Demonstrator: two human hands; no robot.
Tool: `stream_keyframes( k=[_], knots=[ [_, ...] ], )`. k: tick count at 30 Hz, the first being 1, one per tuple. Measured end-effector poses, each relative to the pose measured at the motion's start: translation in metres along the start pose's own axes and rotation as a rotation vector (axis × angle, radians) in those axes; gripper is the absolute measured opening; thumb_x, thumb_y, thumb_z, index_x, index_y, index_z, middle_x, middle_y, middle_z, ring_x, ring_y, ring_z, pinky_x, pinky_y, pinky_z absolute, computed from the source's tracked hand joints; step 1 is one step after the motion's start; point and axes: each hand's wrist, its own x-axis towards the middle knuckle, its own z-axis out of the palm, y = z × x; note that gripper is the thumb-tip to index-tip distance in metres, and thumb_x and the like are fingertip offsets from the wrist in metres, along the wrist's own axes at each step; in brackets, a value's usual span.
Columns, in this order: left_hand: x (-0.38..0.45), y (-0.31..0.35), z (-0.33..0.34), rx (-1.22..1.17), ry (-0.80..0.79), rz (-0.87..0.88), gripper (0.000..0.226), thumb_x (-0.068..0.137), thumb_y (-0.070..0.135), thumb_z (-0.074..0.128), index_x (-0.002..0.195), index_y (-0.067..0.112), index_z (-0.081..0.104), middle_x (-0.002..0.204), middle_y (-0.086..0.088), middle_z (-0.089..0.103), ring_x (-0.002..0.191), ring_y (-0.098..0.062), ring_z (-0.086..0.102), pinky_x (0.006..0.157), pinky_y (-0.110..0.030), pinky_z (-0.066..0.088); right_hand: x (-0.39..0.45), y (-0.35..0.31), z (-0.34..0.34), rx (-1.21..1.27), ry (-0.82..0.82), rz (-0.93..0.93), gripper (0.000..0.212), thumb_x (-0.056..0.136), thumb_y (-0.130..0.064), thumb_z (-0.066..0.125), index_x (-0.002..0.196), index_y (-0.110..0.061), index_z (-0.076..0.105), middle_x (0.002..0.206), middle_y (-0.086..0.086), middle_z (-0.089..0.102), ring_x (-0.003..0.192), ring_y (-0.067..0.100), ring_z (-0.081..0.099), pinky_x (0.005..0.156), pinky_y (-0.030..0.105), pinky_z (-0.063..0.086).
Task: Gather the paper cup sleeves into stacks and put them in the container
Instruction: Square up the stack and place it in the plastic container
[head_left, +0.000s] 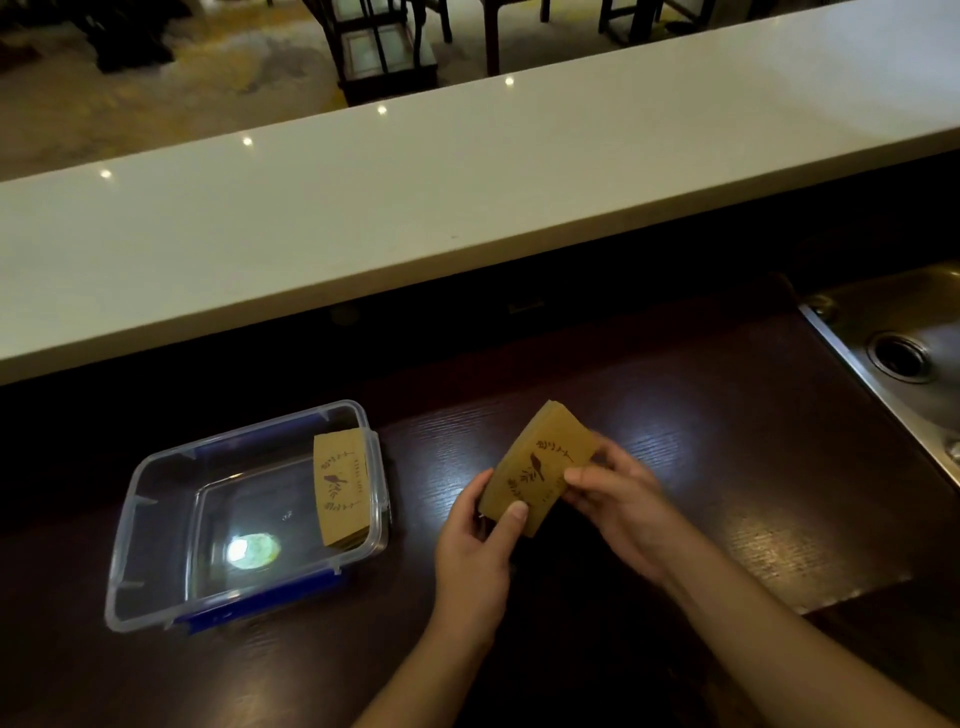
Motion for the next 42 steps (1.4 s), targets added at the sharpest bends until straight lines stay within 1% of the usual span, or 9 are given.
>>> stream_keyframes(
  k=[3, 10, 13, 16, 21, 27, 31, 36, 42],
  knots=[
    [-0.011, 0.003, 0.007, -0.096, 0.037, -0.109, 0.036, 0.083, 0.001, 0.066, 0.114, 0.018, 0.061, 0.106, -0.006, 0.072, 0.095, -0.014, 0.069, 0.085, -0.031, 0.056, -0.007, 0.012, 0.013, 0.044, -0.026, 0.064, 0.024, 0.076, -0.002, 0.064, 0.097, -0.009, 0.075, 0.1, 0.017, 0.076, 0.092, 0.025, 0.074, 0.072, 0.029, 0.06],
    [-0.003, 0.017, -0.02, -0.1, -0.086, -0.255, 0.032, 0.076, 0.003, 0.072, 0.106, 0.007, 0.059, 0.1, -0.018, 0.072, 0.084, -0.022, 0.07, 0.078, -0.033, 0.056, -0.007, 0.003, 0.038, -0.184, -0.019, 0.006, 0.024, 0.085, 0.005, 0.054, 0.091, -0.009, 0.074, 0.087, 0.011, 0.079, 0.079, 0.023, 0.074, 0.063, 0.028, 0.059],
    [0.011, 0.034, -0.047, -0.08, -0.179, -0.255, 0.048, 0.066, 0.025, 0.08, 0.111, 0.016, 0.065, 0.102, -0.008, 0.075, 0.092, -0.02, 0.072, 0.071, -0.031, 0.057, -0.008, 0.001, 0.058, -0.264, -0.111, 0.007, 0.02, 0.075, -0.006, 0.062, 0.091, -0.01, 0.074, 0.087, 0.01, 0.078, 0.08, 0.021, 0.072, 0.07, 0.031, 0.058],
    [0.022, 0.051, -0.074, 0.047, -0.258, -0.245, 0.032, 0.069, 0.03, 0.076, 0.101, 0.024, 0.072, 0.101, -0.002, 0.076, 0.092, -0.018, 0.072, 0.069, -0.029, 0.056, -0.007, 0.007, 0.083, -0.281, -0.171, 0.044, 0.023, 0.07, -0.013, 0.064, 0.089, -0.013, 0.076, 0.089, 0.009, 0.079, 0.081, 0.02, 0.073, 0.071, 0.032, 0.057],
    [0.025, 0.071, -0.121, 0.074, -0.067, -0.183, 0.02, 0.073, 0.023, 0.07, 0.092, 0.017, 0.075, 0.092, -0.008, 0.078, 0.085, -0.022, 0.073, 0.067, -0.034, 0.055, 0.008, 0.017, 0.125, -0.326, -0.291, 0.106, 0.03, 0.075, -0.024, 0.074, 0.102, -0.012, 0.075, 0.097, 0.01, 0.078, 0.087, 0.023, 0.074, 0.072, 0.031, 0.059],
    [0.038, 0.09, -0.213, 0.125, 0.171, -0.176, 0.014, 0.087, 0.017, 0.061, 0.099, 0.014, 0.068, 0.089, -0.005, 0.077, 0.087, -0.02, 0.072, 0.074, -0.036, 0.055, 0.038, 0.037, 0.154, -0.607, -0.077, 0.063, 0.031, 0.085, -0.024, 0.072, 0.109, -0.004, 0.069, 0.081, 0.001, 0.068, 0.074, 0.009, 0.064, 0.065, 0.023, 0.053],
    [0.06, 0.079, -0.246, 0.204, 0.186, -0.311, 0.018, 0.087, 0.016, 0.062, 0.104, 0.011, 0.063, 0.099, -0.012, 0.073, 0.093, -0.027, 0.07, 0.08, -0.043, 0.056, 0.04, 0.047, 0.165, -0.793, -0.083, 0.118, 0.058, 0.084, -0.034, 0.071, 0.135, -0.013, 0.053, 0.117, 0.006, 0.066, 0.105, 0.022, 0.064, 0.093, 0.04, 0.053],
    [0.084, 0.059, -0.258, 0.244, 0.127, -0.485, 0.016, 0.085, 0.011, 0.065, 0.1, 0.009, 0.06, 0.097, -0.014, 0.072, 0.089, -0.027, 0.07, 0.076, -0.042, 0.058, 0.039, 0.052, 0.175, -0.741, -0.123, 0.124, 0.047, 0.089, -0.014, 0.066, 0.133, -0.012, 0.054, 0.084, 0.0, 0.072, 0.085, 0.016, 0.072, 0.078, 0.031, 0.057],
    [0.096, 0.04, -0.248, 0.223, 0.066, -0.504, 0.019, 0.086, 0.012, 0.062, 0.103, 0.016, 0.058, 0.105, -0.01, 0.068, 0.094, -0.025, 0.067, 0.076, -0.041, 0.057, 0.042, 0.056, 0.171, -0.726, -0.114, 0.126, 0.042, 0.088, -0.015, 0.068, 0.128, -0.014, 0.058, 0.09, 0.009, 0.077, 0.092, 0.028, 0.072, 0.091, 0.048, 0.056]
  ],
)
